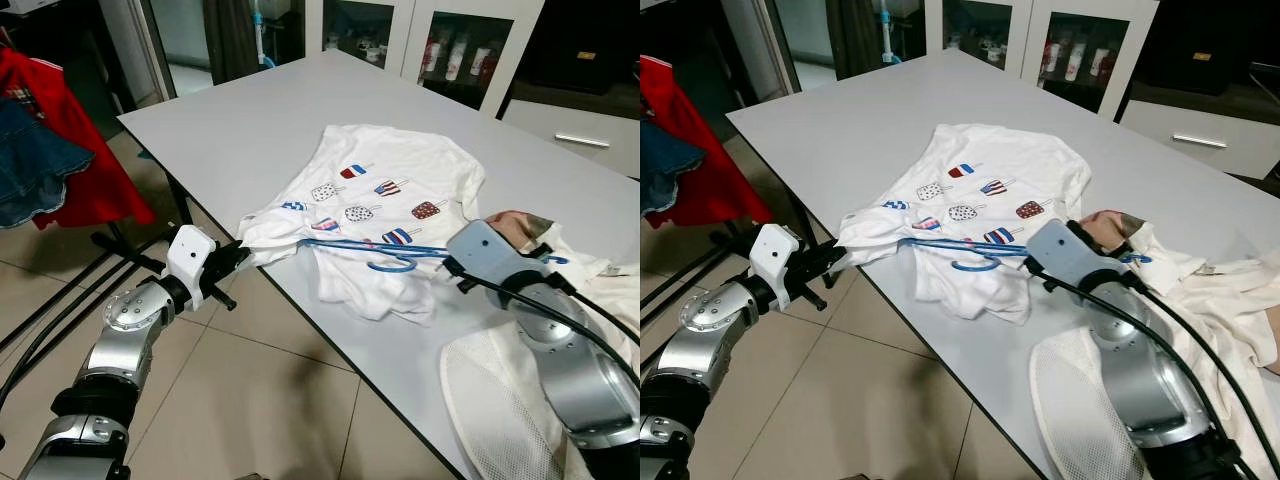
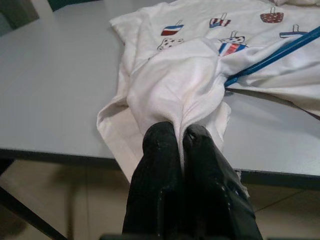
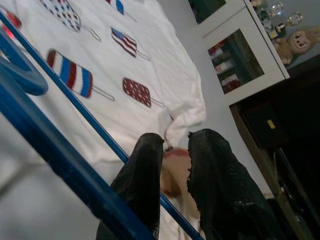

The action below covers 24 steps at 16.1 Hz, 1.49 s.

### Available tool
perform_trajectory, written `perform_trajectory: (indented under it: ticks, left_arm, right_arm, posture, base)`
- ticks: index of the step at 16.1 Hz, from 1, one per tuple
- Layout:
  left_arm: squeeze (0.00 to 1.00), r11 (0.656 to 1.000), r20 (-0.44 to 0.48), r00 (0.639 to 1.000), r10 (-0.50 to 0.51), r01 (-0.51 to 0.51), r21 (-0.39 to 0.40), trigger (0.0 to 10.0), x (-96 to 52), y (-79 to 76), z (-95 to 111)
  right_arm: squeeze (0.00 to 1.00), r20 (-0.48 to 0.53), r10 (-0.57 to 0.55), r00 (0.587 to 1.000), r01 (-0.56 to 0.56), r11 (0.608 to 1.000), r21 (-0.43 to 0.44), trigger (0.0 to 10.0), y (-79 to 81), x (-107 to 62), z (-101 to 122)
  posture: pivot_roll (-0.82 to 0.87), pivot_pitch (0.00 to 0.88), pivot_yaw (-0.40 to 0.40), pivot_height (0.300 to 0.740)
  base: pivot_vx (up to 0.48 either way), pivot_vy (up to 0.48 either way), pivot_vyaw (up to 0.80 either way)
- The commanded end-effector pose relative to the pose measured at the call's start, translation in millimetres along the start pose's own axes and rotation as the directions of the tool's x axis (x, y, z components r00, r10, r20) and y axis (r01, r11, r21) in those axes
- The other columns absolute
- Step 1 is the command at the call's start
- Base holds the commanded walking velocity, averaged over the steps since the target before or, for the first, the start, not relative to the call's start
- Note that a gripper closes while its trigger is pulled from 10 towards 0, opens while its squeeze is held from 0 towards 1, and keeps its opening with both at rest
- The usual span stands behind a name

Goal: Hang hanger

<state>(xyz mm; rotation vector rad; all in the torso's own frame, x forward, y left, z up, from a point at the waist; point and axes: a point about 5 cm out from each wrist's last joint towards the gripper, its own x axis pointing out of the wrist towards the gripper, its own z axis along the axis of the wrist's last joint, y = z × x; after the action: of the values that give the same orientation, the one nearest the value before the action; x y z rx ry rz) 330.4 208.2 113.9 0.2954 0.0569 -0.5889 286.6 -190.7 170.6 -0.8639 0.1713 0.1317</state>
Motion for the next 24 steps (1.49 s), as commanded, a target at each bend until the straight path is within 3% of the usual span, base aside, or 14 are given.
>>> perform_trajectory:
  ticks: [1, 4, 5, 8, 11, 12, 14, 16, 17, 19, 24]
  left_arm:
    - [0.00, 0.997, 0.011, 1.000, -0.011, 0.010, 0.080, 10.0, 3.8, 2.3, 9]
    - [0.00, 0.962, -0.006, 0.998, -0.055, 0.055, 0.266, 10.0, 6.7, 0.4, 18]
    - [0.00, 0.954, -0.007, 0.998, -0.059, 0.058, 0.295, 10.0, 7.4, 0.4, 19]
    - [0.00, 0.965, 0.048, 0.998, -0.041, 0.027, 0.260, 10.0, 12.3, 7.3, 29]
    - [0.00, 0.978, 0.068, 0.997, -0.026, 0.011, 0.208, 10.0, 13.0, 8.8, 29]
    - [0.00, 0.984, 0.078, 0.997, -0.016, 0.002, 0.177, 10.0, 13.2, 8.7, 28]
    - [0.00, 0.992, 0.097, 0.995, -0.002, -0.010, 0.126, 10.0, 14.8, 7.8, 27]
    - [0.00, 0.996, 0.112, 0.994, 0.007, -0.017, 0.089, 10.0, 15.9, 6.6, 26]
    - [0.00, 0.997, 0.114, 0.993, 0.006, -0.015, 0.079, 10.0, 16.3, 6.2, 26]
    - [0.00, 0.997, 0.116, 0.993, 0.005, -0.014, 0.074, 10.0, 16.4, 6.2, 26]
    - [0.00, 0.998, 0.127, 0.992, -0.008, -0.001, 0.068, 10.0, 18.7, 3.6, 28]
  right_arm:
    - [0.00, -0.003, -0.033, 0.999, 0.033, 0.999, -0.015, 10.0, -5.3, -3.1, -1]
    - [0.00, 0.067, 0.035, 0.997, -0.038, 0.998, 0.054, 10.0, -1.3, -10.6, 13]
    - [0.00, 0.086, 0.067, 0.994, -0.074, 0.994, 0.079, 10.0, 0.5, -12.9, 16]
    - [0.00, 0.167, 0.217, 0.962, -0.246, 0.954, 0.174, 10.0, 8.3, -24.6, 23]
    - [0.00, 0.199, 0.234, 0.952, -0.276, 0.936, 0.217, 10.0, 9.7, -25.5, 25]
    - [0.00, 0.230, 0.196, 0.953, -0.258, 0.924, 0.282, 10.0, 10.0, -23.1, 24]
    - [0.00, 0.217, 0.059, 0.974, -0.164, 0.849, 0.503, 10.0, 10.5, -11.0, 14]
    - [0.00, 0.176, 0.012, 0.984, -0.112, 0.814, 0.570, 10.0, 11.4, -1.5, 6]
    - [0.00, 0.176, -0.043, 0.983, -0.068, 0.812, 0.580, 10.0, 5.2, 9.8, 8]
    - [0.00, 0.189, -0.058, 0.980, -0.060, 0.825, 0.562, 10.0, 2.3, 15.5, 11]
    - [0.00, 0.192, -0.001, 0.981, -0.095, 0.866, 0.491, 10.0, 4.6, 30.6, 5]
  posture:
    - [0.04, 0.076, 0.004, 0.740]
    - [0.04, 0.076, 0.006, 0.740]
    - [0.04, 0.076, 0.006, 0.740]
    - [0.03, 0.082, 0.017, 0.740]
    - [0.03, 0.082, 0.019, 0.740]
    - [0.03, 0.082, 0.017, 0.740]
    - [0.04, 0.084, 0.015, 0.740]
    - [0.05, 0.084, 0.012, 0.740]
    - [0.05, 0.084, 0.009, 0.740]
    - [0.06, 0.084, 0.008, 0.740]
    - [0.06, 0.087, 0.001, 0.740]
  base:
    - [0.000, 0.000, 0.00]
    - [0.000, 0.000, 0.00]
    - [0.000, 0.000, 0.00]
    - [0.000, 0.000, 0.00]
    - [0.000, 0.000, 0.00]
    - [0.000, 0.000, 0.00]
    - [0.000, 0.000, 0.00]
    - [0.000, 0.000, 0.00]
    - [0.000, 0.000, 0.80]
    - [0.000, 0.000, 0.80]
    - [0.000, 0.000, 0.48]
